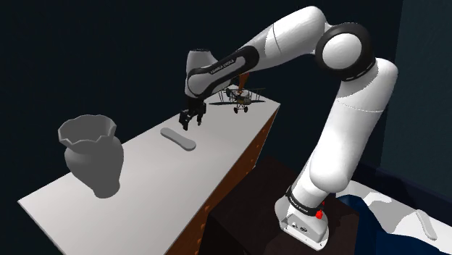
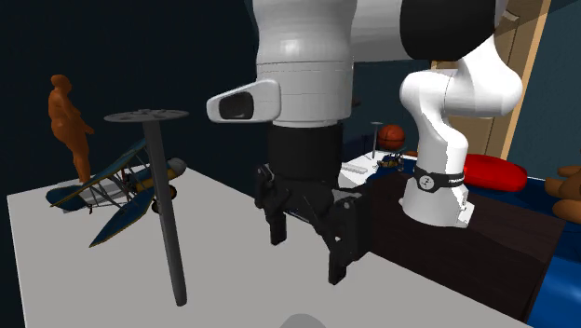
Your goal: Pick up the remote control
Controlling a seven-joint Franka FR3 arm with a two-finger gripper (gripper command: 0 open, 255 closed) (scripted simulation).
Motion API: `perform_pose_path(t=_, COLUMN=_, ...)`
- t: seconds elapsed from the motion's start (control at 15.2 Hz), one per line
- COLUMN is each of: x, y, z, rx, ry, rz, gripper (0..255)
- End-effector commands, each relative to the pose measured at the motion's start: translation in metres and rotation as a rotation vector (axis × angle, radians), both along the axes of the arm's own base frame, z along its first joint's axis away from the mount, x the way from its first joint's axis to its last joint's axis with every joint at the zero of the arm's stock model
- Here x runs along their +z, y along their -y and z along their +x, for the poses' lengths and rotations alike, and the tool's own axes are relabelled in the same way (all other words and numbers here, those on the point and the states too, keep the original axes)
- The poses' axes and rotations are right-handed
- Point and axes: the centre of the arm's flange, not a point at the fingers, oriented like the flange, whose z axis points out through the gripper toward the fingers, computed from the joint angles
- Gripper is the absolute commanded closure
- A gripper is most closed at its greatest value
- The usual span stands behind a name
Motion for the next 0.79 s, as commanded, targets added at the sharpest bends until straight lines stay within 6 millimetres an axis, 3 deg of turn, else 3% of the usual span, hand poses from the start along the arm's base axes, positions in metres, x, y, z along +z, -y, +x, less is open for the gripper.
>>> perform_pose_path(t=0.0, x=-0.021, y=-0.005, z=0.020, rx=0.008, ry=0.002, rz=-0.008, gripper=0)
perform_pose_path(t=0.4, x=-0.079, y=-0.022, z=0.073, rx=0.032, ry=0.007, rz=-0.033, gripper=0)
perform_pose_path(t=0.73, x=-0.104, y=-0.023, z=0.077, rx=0.034, ry=0.007, rz=-0.035, gripper=0)
